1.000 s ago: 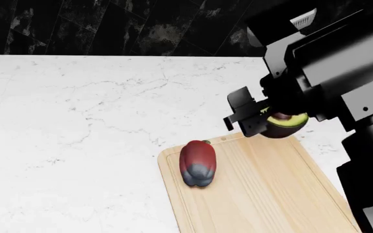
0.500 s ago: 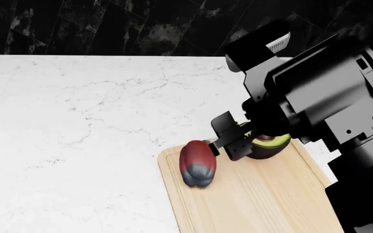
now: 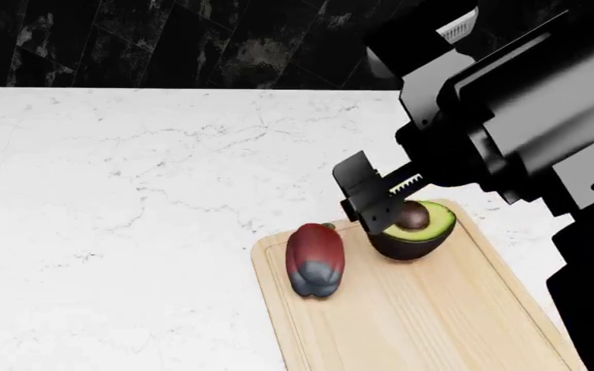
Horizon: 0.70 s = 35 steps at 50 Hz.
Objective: Place the avocado, onion, tomato and bell pepper on the cutting board.
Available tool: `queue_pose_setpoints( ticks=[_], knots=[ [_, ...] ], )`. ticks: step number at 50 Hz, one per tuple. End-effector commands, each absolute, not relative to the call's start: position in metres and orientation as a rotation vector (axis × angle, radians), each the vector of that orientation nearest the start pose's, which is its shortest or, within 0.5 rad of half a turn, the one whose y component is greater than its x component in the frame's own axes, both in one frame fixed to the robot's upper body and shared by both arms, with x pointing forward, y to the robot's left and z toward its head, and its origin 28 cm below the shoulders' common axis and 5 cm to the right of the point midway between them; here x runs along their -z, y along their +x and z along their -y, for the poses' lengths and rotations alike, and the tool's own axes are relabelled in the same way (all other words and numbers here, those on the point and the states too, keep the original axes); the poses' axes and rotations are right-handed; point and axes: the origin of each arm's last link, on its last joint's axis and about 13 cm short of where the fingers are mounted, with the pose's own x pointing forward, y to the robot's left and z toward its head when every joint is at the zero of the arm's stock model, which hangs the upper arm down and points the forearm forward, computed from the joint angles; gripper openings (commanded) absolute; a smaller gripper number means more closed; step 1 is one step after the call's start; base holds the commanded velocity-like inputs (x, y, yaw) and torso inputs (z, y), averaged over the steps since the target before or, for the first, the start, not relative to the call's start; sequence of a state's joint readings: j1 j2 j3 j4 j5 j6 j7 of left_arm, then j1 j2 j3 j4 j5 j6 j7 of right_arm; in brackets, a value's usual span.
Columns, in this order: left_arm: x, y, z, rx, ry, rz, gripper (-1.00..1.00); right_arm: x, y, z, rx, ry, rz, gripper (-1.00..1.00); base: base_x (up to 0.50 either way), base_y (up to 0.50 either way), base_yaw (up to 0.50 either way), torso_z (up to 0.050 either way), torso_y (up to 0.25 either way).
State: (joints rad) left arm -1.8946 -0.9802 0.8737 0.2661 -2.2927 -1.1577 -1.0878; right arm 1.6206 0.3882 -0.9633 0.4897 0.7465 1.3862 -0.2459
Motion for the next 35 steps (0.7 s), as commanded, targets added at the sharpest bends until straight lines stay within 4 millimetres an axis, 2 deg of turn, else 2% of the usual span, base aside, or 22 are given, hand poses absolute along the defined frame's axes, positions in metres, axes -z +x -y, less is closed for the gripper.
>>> queue_pose_setpoints(
  ticks=[1,13,18,21,30,35],
  knots=[
    [-0.395,0.179,-0.256,0.243,0.294,-0.159,1.00,-0.340,0.352,0.135,-0.399,-0.440,-0.631,1.00,0.00,0.00,0.00,0.000,0.000],
    [-0.395,0.181,-0.257,0.249,0.294,-0.152,1.00,-0.361,0.310,0.153,-0.337,-0.445,-0.583,1.00,0.00,0.00,0.00,0.000,0.000],
    [-0.395,0.183,-0.258,0.249,0.289,-0.148,1.00,-0.361,0.294,0.163,-0.312,-0.435,-0.586,1.00,0.00,0.00,0.00,0.000,0.000],
    [-0.393,0.187,-0.259,0.247,0.285,-0.153,1.00,-0.362,0.278,0.164,-0.314,-0.448,-0.573,1.00,0.00,0.00,0.00,0.000,0.000],
    [-0.391,0.188,-0.258,0.258,0.279,-0.153,1.00,-0.349,0.230,0.166,-0.328,-0.435,-0.583,1.00,0.00,0.00,0.00,0.000,0.000],
    [-0.395,0.186,-0.255,0.261,0.291,-0.150,1.00,-0.344,0.205,0.174,-0.305,-0.422,-0.583,1.00,0.00,0.00,0.00,0.000,0.000]
  ],
)
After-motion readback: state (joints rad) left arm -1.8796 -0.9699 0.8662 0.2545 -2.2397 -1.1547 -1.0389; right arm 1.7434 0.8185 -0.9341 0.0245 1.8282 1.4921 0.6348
